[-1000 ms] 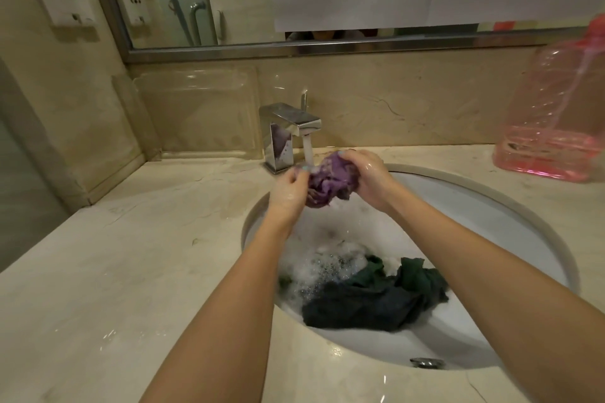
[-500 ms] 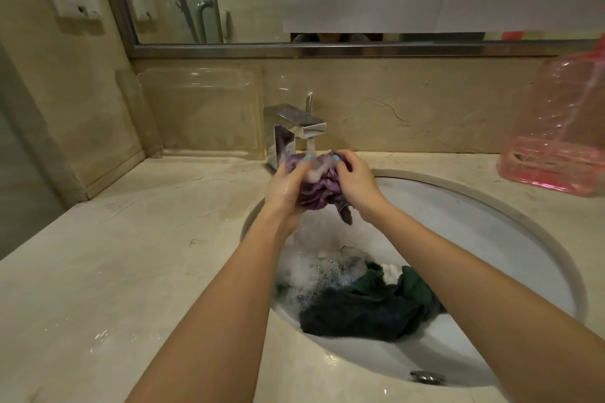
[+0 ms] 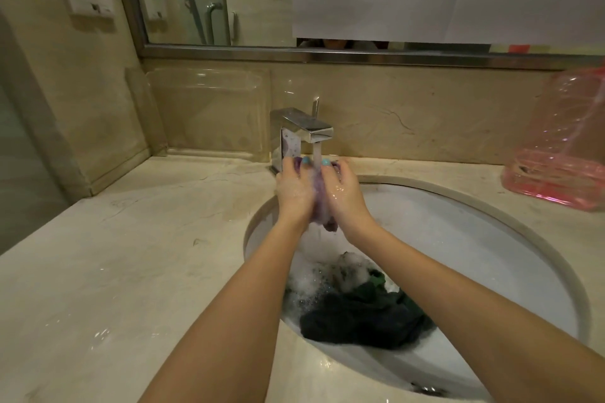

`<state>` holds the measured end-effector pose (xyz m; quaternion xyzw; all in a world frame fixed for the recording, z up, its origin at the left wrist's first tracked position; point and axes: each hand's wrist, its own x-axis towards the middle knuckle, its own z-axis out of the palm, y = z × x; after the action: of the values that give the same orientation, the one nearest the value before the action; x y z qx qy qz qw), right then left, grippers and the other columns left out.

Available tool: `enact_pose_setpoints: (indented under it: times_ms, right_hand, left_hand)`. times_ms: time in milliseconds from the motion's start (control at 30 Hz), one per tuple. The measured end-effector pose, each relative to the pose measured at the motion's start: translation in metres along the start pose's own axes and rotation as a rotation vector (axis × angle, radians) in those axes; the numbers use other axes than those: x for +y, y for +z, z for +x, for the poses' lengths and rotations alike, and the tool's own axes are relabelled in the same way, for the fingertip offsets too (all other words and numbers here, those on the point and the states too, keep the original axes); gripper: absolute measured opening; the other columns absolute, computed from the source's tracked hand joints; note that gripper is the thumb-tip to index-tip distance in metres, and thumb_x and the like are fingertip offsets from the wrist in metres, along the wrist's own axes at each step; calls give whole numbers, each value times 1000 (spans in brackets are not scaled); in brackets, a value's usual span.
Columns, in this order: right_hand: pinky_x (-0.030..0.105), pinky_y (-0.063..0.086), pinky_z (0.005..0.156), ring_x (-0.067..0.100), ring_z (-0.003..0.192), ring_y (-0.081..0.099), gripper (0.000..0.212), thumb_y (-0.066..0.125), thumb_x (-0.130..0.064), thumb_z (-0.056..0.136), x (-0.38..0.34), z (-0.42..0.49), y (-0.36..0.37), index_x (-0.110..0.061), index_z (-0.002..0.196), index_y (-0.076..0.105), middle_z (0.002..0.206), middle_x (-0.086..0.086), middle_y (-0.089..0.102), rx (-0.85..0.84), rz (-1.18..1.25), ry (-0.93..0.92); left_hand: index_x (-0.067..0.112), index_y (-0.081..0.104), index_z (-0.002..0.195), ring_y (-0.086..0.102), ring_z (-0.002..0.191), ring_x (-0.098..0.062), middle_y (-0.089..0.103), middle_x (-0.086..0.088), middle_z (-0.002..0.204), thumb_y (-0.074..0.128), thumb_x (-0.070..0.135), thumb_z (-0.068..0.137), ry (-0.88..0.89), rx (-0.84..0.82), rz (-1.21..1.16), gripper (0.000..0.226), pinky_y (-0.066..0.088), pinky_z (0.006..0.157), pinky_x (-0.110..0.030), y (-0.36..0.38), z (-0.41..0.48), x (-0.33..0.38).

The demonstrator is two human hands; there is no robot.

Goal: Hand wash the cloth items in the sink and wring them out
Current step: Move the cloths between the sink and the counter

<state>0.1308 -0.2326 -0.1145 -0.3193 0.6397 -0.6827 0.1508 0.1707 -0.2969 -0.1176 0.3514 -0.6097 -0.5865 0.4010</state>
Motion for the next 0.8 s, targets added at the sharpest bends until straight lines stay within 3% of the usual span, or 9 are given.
enact_pose_setpoints:
  times_ms: [67, 133, 167, 233, 300, 433, 500, 633, 800]
  right_hand:
    - [35, 52, 77, 24, 89, 65, 17, 46, -22, 101, -1, -1, 5, -16, 90, 57, 93, 9, 67, 21, -58, -40]
    - [39, 50, 76, 29, 85, 64, 25, 46, -20, 100, -5, 7, 5, -15, 80, 59, 85, 12, 67, 68, -112, 1]
    - [40, 50, 71, 31, 79, 63, 28, 47, -19, 99, -8, 12, 2, -14, 74, 58, 77, 12, 65, 83, -102, 77]
    - [33, 46, 51, 27, 61, 58, 30, 53, -19, 92, -14, 16, -7, -15, 62, 54, 57, 9, 57, 44, 18, 323]
    - [22, 39, 46, 22, 51, 53, 34, 54, -20, 90, -15, 11, -14, -16, 56, 50, 46, 3, 51, -7, 55, 405]
    - [24, 45, 44, 14, 49, 54, 36, 48, -19, 99, -18, -12, -9, -12, 65, 55, 52, 3, 54, 18, -46, 94]
    - [20, 41, 40, 9, 41, 48, 37, 50, -15, 98, -15, -18, 1, -12, 61, 51, 49, 1, 49, -44, -79, -3]
    - [22, 38, 44, 9, 38, 44, 38, 49, -12, 97, -7, -4, 2, -15, 59, 48, 42, -5, 46, -64, -135, 1]
    - [37, 46, 64, 20, 67, 55, 37, 44, -24, 101, 12, 21, -33, -10, 69, 54, 66, 8, 56, 151, -256, -25]
  left_hand:
    - [16, 59, 98, 63, 99, -29, 64, -11, 107, 49, 19, 99, 26, -40, 28, 11, 52, 87, -37, 3, -4, 3]
    - [17, 62, 94, 61, 82, -18, 64, -5, 97, 47, 26, 101, 10, 13, 67, 18, 48, 70, -21, 6, -14, 7]
    - [18, 61, 84, 60, 74, -17, 62, -4, 87, 44, 32, 102, 10, 28, 46, 28, 49, 66, -21, 7, -19, 11]
    - [18, 57, 66, 59, 66, -20, 59, -3, 67, 41, 39, 101, -26, 5, 101, 43, 47, 62, -27, 11, -28, 15]
    - [17, 57, 62, 57, 64, -21, 59, -3, 60, 46, 37, 99, -7, -36, 101, 44, 45, 66, -30, 14, -32, 17]
    - [15, 61, 68, 63, 68, -26, 64, -6, 66, 47, 37, 99, -109, -6, -14, 41, 55, 74, -39, 4, -23, 18]
    - [15, 60, 70, 65, 75, -30, 63, -9, 69, 45, 33, 100, -165, 33, -52, 39, 57, 75, -41, -5, -13, 10]
    - [13, 61, 67, 62, 67, -31, 58, -7, 58, 41, 33, 100, -155, -56, -28, 43, 51, 65, -37, -11, -17, 9]
    - [15, 54, 68, 59, 54, -10, 57, -1, 62, 45, 30, 102, -71, -176, -108, 38, 47, 50, -17, 11, -31, 22]
